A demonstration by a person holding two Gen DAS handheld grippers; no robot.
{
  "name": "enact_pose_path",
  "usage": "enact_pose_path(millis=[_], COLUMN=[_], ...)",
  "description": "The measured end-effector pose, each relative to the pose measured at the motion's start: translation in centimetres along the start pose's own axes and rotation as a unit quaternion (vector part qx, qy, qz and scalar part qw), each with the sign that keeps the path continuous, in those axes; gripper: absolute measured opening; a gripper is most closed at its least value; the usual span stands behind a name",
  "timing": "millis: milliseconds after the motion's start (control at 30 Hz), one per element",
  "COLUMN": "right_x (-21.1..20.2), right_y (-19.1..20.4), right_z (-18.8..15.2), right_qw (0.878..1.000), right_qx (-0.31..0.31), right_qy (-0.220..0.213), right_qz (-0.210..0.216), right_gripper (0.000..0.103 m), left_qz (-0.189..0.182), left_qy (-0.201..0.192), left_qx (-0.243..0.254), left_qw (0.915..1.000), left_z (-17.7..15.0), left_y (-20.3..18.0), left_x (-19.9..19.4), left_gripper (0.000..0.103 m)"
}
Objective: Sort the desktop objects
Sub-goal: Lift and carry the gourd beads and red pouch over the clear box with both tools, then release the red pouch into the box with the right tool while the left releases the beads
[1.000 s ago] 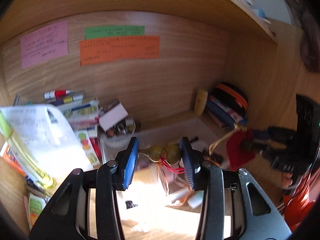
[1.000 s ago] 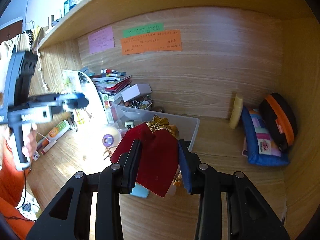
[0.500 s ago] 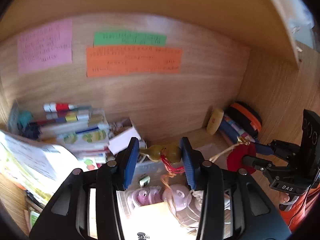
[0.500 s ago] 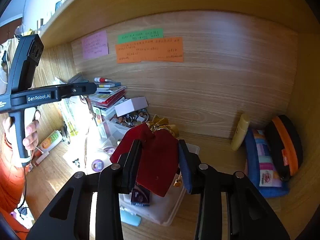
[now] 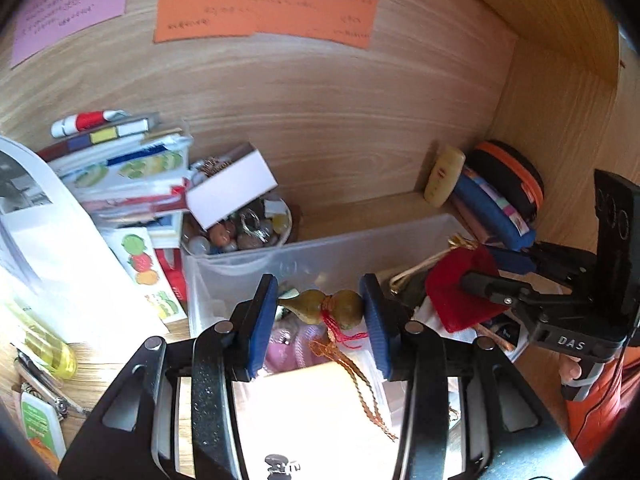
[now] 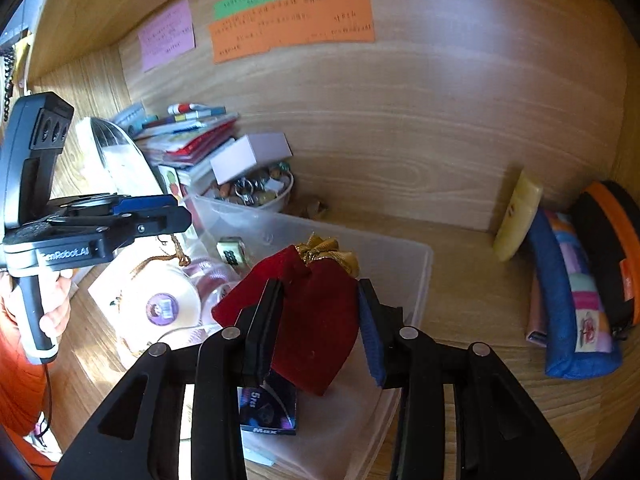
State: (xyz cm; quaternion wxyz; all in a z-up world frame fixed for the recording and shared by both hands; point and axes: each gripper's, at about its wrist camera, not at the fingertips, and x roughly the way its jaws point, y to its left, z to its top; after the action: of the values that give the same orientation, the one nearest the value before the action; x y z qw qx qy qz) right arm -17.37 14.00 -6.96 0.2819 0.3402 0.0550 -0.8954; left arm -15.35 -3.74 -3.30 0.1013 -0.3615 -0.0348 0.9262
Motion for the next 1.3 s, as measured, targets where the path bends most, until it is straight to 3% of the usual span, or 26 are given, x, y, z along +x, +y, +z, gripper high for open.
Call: enact_pose_path(millis=[400, 533, 700, 900, 1067, 1300], right_x=[1.3, 1.1, 0.9, 0.8, 0.3, -2.1], right_y=[-0.1, 0.2, 0.4, 0.4, 0.4, -0.2], right_z=[-0.9, -1.1, -1.2, -1.1, -0.9, -0.4], right_qw=[1.0, 0.998, 0.997, 0.996, 0.998, 0.999], right_qx=[-0.009, -0.025, -0.039, -0.039, -0.03, 0.006], right_qy=[0.016, 0.006, -0.005, -0.007, -0.01, -0.025], right_qz=[-0.024, -0.053, -0.071, -0.076, -0.059, -0.025], right_gripper=[0.037, 0.052, 0.06, 0.065, 0.083, 0.084], left_qz=[0.006, 0.006, 0.02, 0.031, 0.036, 0.044], left_qy=[0.028, 0.03, 0.01, -0.009, -0.021, -0.046], left_qx=[0.024, 0.026, 0.033, 0.046, 0.043, 0.04], left_qw=[0.9993, 0.9992, 0.9992, 0.9984, 0.9982, 0.9972], left_z=[-1.2, -1.3, -1.4, -1.5, -1.5, -1.4], left_y=[-0.9, -1.0, -1.3, -2.0, -2.3, -2.6], left_x=[1.4, 1.5, 0.9, -0.1, -1.0, -3.6], left_gripper=[0.042, 0.043, 0.066, 0.077, 0.091, 0.095])
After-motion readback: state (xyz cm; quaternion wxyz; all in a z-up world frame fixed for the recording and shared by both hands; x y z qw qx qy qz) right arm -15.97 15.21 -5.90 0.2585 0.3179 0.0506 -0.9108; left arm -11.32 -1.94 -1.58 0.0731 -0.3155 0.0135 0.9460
